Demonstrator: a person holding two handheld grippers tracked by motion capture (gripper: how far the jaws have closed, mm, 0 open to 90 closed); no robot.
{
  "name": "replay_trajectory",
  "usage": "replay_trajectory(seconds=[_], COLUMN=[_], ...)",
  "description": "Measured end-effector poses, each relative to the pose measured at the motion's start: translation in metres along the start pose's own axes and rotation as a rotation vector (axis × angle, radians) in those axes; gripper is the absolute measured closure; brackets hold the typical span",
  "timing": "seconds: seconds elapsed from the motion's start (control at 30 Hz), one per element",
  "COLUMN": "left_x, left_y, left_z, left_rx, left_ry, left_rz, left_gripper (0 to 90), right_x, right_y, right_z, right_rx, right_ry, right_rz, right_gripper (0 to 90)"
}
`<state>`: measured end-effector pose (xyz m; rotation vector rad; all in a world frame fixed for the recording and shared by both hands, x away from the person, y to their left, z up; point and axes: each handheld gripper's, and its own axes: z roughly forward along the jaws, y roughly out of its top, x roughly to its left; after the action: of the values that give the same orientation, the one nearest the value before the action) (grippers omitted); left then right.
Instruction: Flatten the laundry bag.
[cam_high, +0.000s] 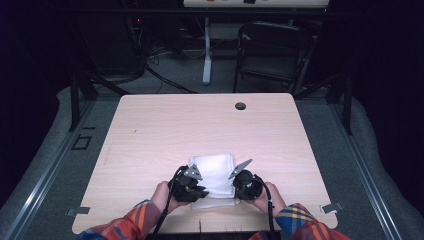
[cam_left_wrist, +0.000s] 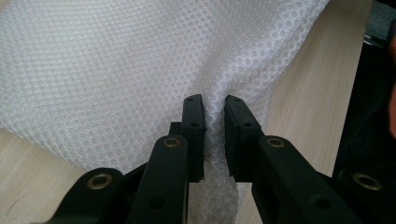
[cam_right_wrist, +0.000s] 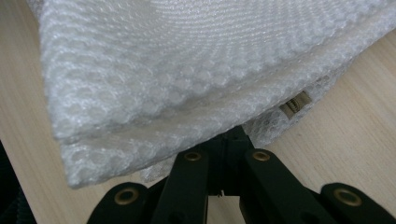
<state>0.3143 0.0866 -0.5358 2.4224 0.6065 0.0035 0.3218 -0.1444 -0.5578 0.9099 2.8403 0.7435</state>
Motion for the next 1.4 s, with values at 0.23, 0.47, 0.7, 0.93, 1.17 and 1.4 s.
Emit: replay_trajectory(seconds=[0.23,0.47,0.7,0.93,1.17,1.4], left_x=[0.004,0.009,0.014,0.017,0.019,0.022], left_y=[0.005,0.009,0.016,0.021,0.026,0.031], left_z=[-0.01,-0.018,-0.024,-0.029,-0.033,-0.036], left_rx=[-0.009,-0.02,0.008,-0.012,-0.029,-0.055], left_ry=[0.006,0.017,0.022,0.038,0.052,0.068], left_rz=[-0.003,-0.008,-0.022,-0.024,-0.022,-0.035], left_gripper=[79.5,79.4,79.3,79.6,79.7,79.9], right_x=[-0.003,-0.006,-0.006,-0.003,-0.003,-0.002], right_y=[-0.002,-0.003,-0.002,-0.002,-0.002,-0.002], right_z=[0.0,0.001,0.001,0.002,0.002,0.002], right_rx=[-0.012,-0.027,-0.027,-0.033,-0.035,-0.034], right_ry=[0.015,0.034,0.036,0.023,0.021,0.015], right_rz=[-0.008,0.013,-0.002,-0.02,-0.029,-0.043], right_gripper=[90.0,90.0,90.0,90.0,90.0,90.0])
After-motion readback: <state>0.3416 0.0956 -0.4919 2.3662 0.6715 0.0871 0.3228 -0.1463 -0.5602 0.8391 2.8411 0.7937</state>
